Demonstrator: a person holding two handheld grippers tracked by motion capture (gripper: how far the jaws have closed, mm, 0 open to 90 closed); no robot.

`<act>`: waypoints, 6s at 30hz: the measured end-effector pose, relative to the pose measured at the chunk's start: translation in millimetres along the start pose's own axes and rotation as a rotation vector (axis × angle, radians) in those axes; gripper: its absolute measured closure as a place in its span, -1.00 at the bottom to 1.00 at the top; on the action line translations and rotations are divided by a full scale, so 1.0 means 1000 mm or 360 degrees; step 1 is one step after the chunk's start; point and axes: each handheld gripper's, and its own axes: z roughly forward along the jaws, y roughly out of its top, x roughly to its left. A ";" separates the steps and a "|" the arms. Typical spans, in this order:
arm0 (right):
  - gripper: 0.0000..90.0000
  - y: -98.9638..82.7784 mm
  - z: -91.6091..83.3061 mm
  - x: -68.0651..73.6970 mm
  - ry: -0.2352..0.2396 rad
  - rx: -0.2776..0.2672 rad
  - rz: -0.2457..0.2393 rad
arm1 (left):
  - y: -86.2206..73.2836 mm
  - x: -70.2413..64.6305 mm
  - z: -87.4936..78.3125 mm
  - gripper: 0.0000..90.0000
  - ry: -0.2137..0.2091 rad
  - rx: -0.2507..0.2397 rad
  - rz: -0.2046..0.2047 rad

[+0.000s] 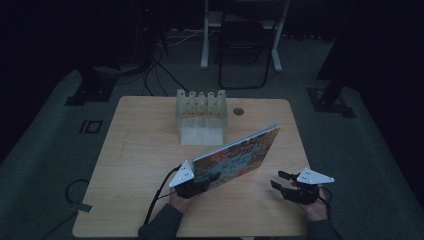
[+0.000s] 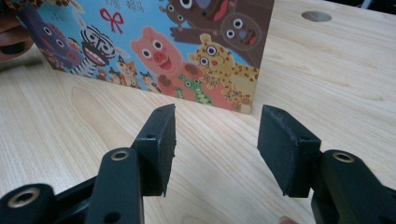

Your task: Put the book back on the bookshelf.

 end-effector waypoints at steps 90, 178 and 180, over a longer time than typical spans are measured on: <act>-0.27 -0.037 0.008 -0.005 -0.0145 0.0371 0.0042 | 0.037 -0.008 -0.037 0.80 0.0203 0.0058 -0.0038; -0.29 -0.037 0.009 -0.005 -0.0139 0.0372 0.0041 | 0.051 -0.004 -0.106 0.80 0.0620 -0.0114 -0.0071; -0.29 -0.037 0.009 -0.005 -0.0139 0.0373 0.0041 | 0.051 -0.005 -0.106 0.80 0.0635 -0.0115 -0.0060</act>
